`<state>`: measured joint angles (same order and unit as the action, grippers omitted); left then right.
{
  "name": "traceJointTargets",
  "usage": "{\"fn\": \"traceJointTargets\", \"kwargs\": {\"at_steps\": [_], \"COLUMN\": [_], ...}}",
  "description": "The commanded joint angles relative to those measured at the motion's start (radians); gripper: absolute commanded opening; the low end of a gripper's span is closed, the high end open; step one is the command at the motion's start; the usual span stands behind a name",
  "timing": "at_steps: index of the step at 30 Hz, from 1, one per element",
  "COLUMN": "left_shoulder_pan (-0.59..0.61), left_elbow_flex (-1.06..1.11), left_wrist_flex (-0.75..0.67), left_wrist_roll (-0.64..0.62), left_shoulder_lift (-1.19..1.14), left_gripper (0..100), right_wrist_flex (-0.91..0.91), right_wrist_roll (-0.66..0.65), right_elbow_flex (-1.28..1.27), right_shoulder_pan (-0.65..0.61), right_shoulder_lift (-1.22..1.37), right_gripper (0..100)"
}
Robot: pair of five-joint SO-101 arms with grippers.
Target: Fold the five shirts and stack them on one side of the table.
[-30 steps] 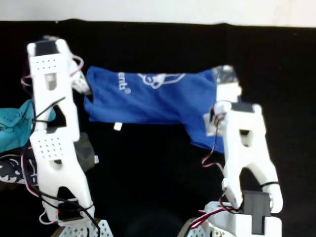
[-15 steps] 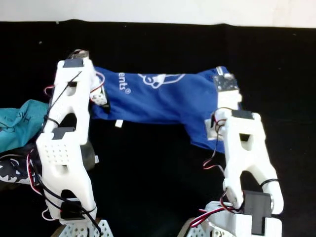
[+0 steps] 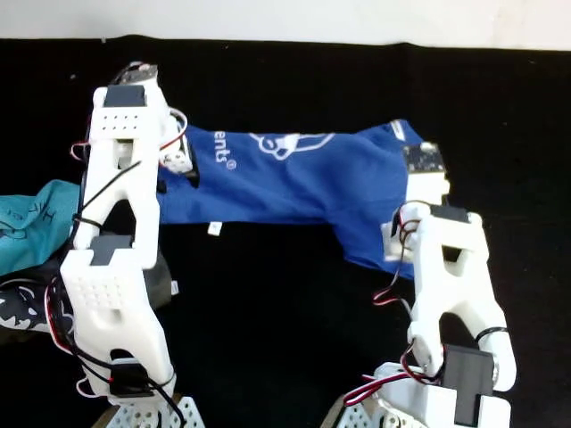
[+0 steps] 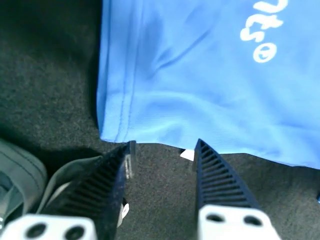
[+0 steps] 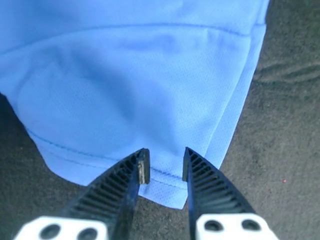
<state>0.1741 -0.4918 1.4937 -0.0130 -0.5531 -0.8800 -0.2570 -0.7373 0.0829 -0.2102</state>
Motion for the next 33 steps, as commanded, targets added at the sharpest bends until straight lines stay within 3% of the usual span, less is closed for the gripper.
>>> {"fn": "traceJointTargets", "kwargs": {"at_steps": [1, 7, 10, 15, 17, 25, 33], "left_shoulder_pan": [0.041, -0.007, -0.048, -0.050, -0.048, -0.044, -0.041], "left_elbow_flex": [-0.033, -0.054, -0.024, 0.076, 0.079, 0.077, 0.088], "left_wrist_flex": [0.020, 0.012, -0.058, -0.238, -0.259, -0.160, -0.040], "left_wrist_roll": [0.000, 0.000, 0.000, 0.003, 0.003, 0.006, 0.084], "left_shoulder_lift": [0.008, 0.001, -0.002, -0.071, -0.120, -0.203, -0.206], "left_gripper": [19, 19, 18, 0, 3, 1, 1], "right_wrist_flex": [0.015, 0.033, 0.038, 0.035, 0.036, 0.035, -0.059], "right_wrist_roll": [-0.012, -0.005, 0.040, 0.051, 0.043, -0.018, -0.126], "right_elbow_flex": [-0.008, 0.019, 0.087, 0.160, 0.186, 0.300, 0.300], "right_shoulder_pan": [0.013, 0.012, 0.012, -0.004, -0.004, 0.165, 0.246], "right_shoulder_lift": [-0.038, -0.047, -0.035, 0.061, 0.140, 0.414, 0.329], "right_gripper": [11.9, 11.6, 11.5, 9.1, 9.1, 9.1, 9.1]}}
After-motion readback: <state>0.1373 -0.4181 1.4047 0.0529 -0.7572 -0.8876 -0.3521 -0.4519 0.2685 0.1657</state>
